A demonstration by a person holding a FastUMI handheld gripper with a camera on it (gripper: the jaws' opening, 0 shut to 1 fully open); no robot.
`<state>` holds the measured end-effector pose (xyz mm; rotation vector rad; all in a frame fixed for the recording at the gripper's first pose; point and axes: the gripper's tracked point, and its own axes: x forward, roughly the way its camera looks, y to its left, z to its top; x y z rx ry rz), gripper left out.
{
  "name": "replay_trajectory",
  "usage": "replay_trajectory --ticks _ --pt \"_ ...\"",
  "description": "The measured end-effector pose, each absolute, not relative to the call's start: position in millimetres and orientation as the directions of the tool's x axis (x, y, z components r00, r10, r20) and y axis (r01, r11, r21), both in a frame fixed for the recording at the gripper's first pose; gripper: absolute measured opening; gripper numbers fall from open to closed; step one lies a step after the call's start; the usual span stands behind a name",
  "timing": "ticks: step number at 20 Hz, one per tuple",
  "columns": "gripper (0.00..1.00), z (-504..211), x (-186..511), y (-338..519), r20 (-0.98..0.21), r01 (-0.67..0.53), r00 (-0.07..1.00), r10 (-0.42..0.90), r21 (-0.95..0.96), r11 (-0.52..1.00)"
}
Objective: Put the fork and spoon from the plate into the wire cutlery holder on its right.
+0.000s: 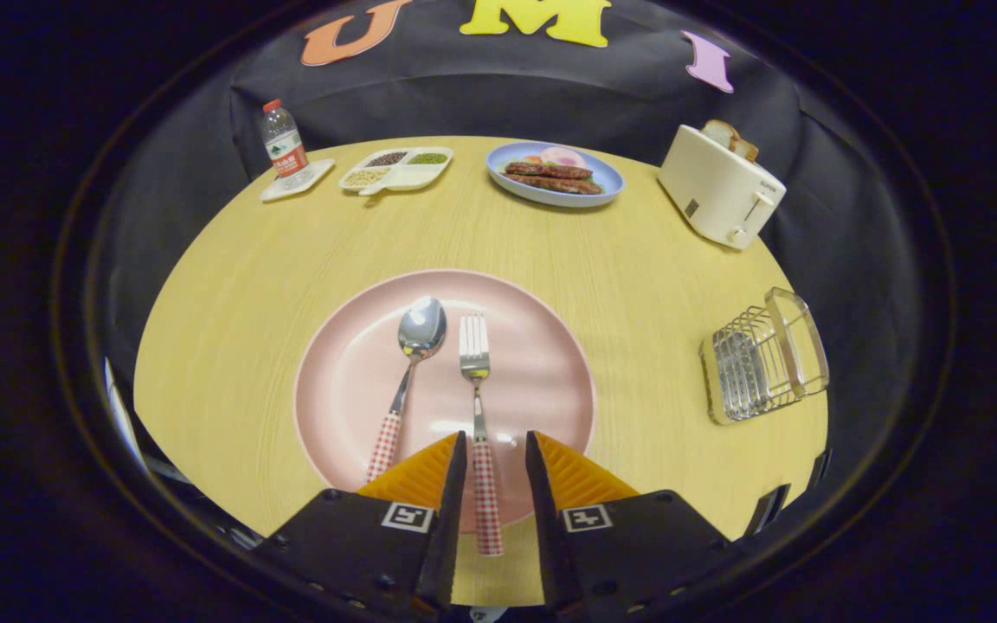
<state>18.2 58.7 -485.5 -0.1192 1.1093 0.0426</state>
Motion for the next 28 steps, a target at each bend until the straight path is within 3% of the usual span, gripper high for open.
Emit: replay_trajectory --ticks 2,5,6,7,11,14,28 --pt "0.33 -491.8 20.9 61.8 -0.896 -0.094 0.445 -0.002 -0.048 0.994" --pt "0.33 -503.5 19.7 57.7 -0.899 -0.088 0.437 -0.022 -0.068 0.994" --pt "0.17 -504.4 18.4 56.8 -0.9 -0.093 0.434 -0.026 -0.074 0.993" --pt "0.11 -507.4 18.7 57.6 -0.898 -0.095 0.44 -0.02 -0.068 0.993" --pt "0.11 -502.2 17.2 55.6 -0.899 -0.084 0.439 -0.01 -0.052 0.995" --pt "0.04 -488.7 13.1 50.7 -0.902 -0.085 0.432 0.011 -0.029 0.996" --pt "0.03 -366.6 12.0 -31.9 -0.873 -0.08 0.488 0.013 -0.03 0.996"
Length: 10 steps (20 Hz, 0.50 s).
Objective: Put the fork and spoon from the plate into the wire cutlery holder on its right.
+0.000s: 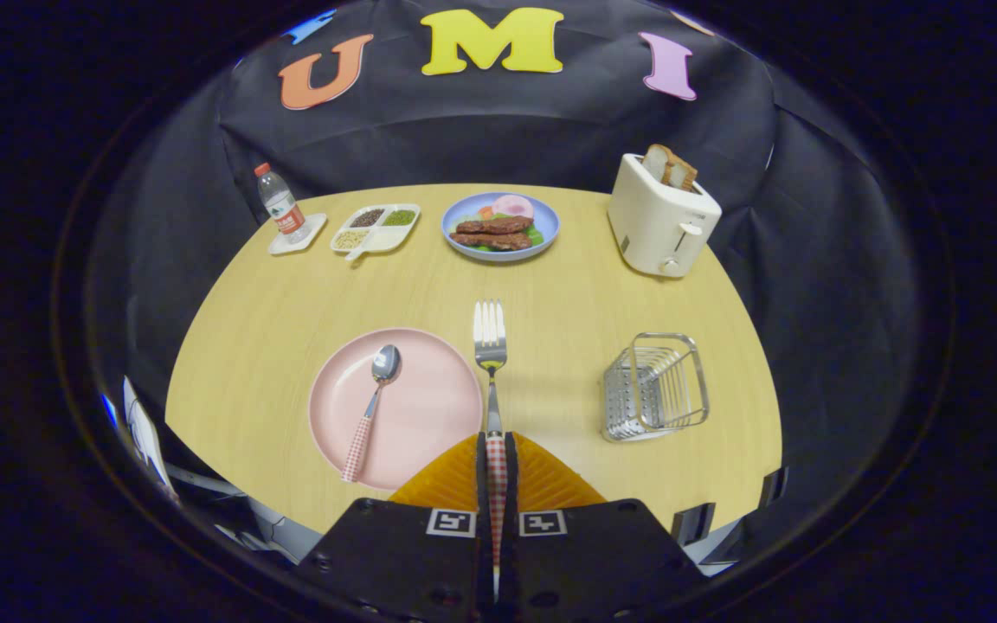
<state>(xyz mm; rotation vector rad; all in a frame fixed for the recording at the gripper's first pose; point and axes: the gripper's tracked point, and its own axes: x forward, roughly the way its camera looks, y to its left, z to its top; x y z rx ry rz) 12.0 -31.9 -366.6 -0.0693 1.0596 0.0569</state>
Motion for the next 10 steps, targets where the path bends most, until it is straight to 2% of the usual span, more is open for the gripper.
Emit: replay_trajectory --ticks 4,10 --pt "0.04 -347.6 9.2 -78.0 -0.875 -0.06 0.484 -0.027 -0.064 0.996" --pt "0.03 -326.6 8.5 -132.8 -0.9 -0.048 0.436 0.004 -0.018 0.999"
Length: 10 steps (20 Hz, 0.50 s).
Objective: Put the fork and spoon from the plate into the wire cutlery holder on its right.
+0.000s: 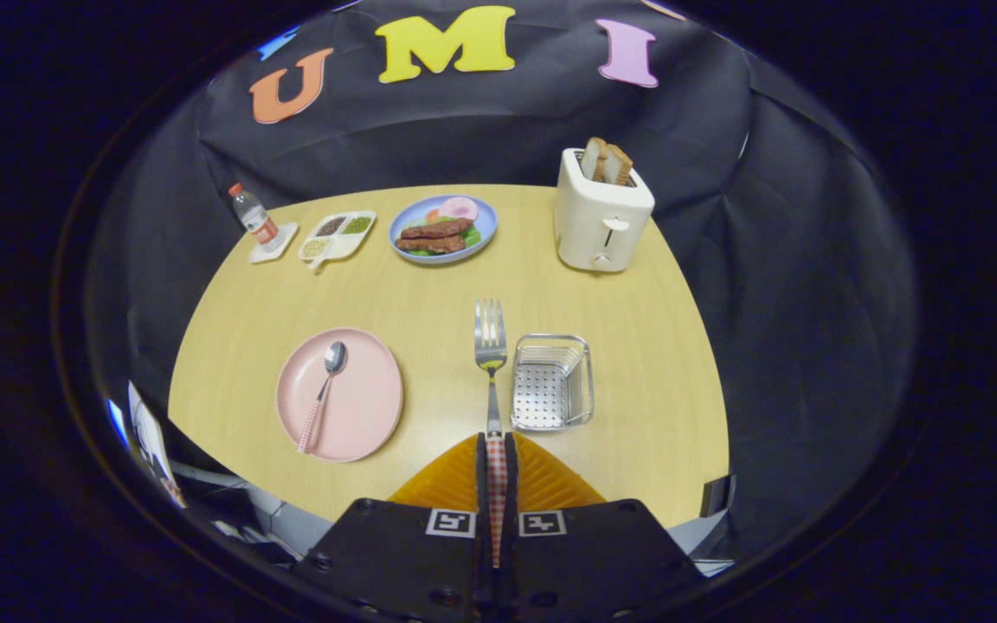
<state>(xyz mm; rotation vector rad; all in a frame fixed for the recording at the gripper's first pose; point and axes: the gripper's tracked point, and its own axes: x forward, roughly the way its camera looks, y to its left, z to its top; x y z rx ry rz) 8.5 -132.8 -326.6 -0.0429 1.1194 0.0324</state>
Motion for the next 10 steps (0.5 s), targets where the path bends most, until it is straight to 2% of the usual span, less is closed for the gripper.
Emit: replay_trajectory --ticks 6,10 --pt "0.03 -335.1 0.5 -164.8 -0.962 -0.083 0.266 0.066 0.045 0.996" --pt "0.03 -340.8 13.5 -181.9 -0.981 -0.091 0.189 0.051 0.034 0.995"
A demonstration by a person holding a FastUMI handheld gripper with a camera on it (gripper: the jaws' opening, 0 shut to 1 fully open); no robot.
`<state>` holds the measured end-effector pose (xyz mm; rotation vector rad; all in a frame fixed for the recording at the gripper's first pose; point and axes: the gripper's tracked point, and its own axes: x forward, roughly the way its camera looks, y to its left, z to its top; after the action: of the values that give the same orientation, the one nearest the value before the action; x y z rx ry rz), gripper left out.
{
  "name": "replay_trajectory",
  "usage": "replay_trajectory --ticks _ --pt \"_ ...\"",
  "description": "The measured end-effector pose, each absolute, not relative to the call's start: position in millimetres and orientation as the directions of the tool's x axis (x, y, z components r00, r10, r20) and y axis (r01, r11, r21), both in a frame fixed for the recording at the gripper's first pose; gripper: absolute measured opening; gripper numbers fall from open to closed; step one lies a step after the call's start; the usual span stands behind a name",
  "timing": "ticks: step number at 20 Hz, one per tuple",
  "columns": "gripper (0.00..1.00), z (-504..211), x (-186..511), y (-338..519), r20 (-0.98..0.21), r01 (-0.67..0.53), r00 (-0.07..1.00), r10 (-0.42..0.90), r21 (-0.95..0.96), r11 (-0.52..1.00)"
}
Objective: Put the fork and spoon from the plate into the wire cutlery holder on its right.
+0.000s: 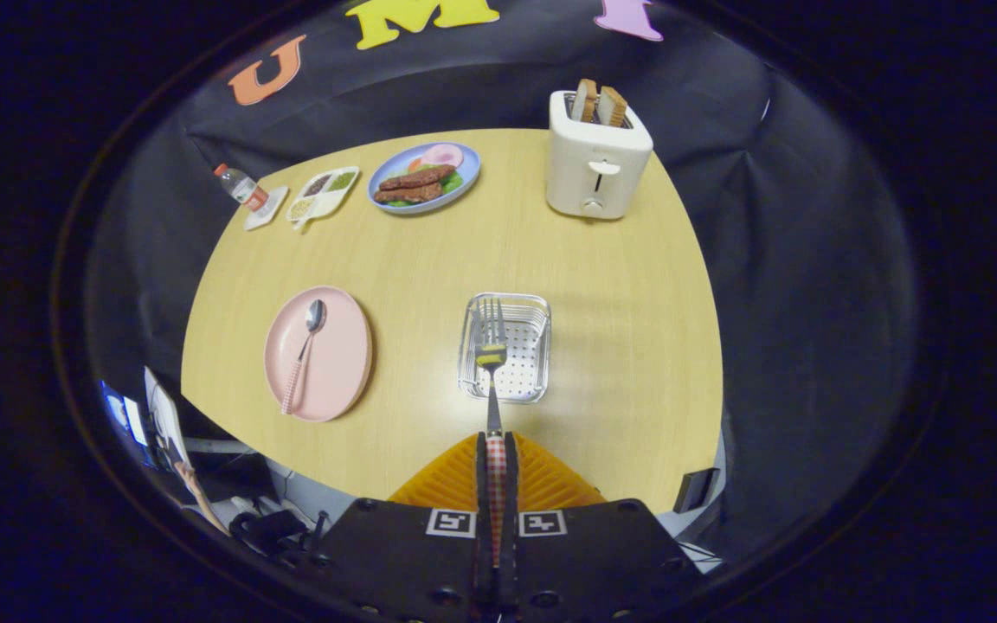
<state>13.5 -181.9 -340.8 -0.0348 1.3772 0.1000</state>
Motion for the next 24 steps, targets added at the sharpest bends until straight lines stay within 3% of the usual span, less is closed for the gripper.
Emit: replay_trajectory --ticks 8,13,18,24 --pt "0.05 -362.4 17.4 -185.6 -0.992 -0.105 -0.119 0.049 0.062 0.993" --pt "0.05 -374.7 28.5 -178.7 -0.973 -0.106 -0.226 0.049 0.074 0.992" --pt "0.08 -385.5 40.8 -181.5 -0.965 -0.089 -0.26 0.032 0.057 0.994" --pt "0.14 -372.1 59.7 -170.9 -0.984 -0.081 -0.157 0.08 0.093 0.992"
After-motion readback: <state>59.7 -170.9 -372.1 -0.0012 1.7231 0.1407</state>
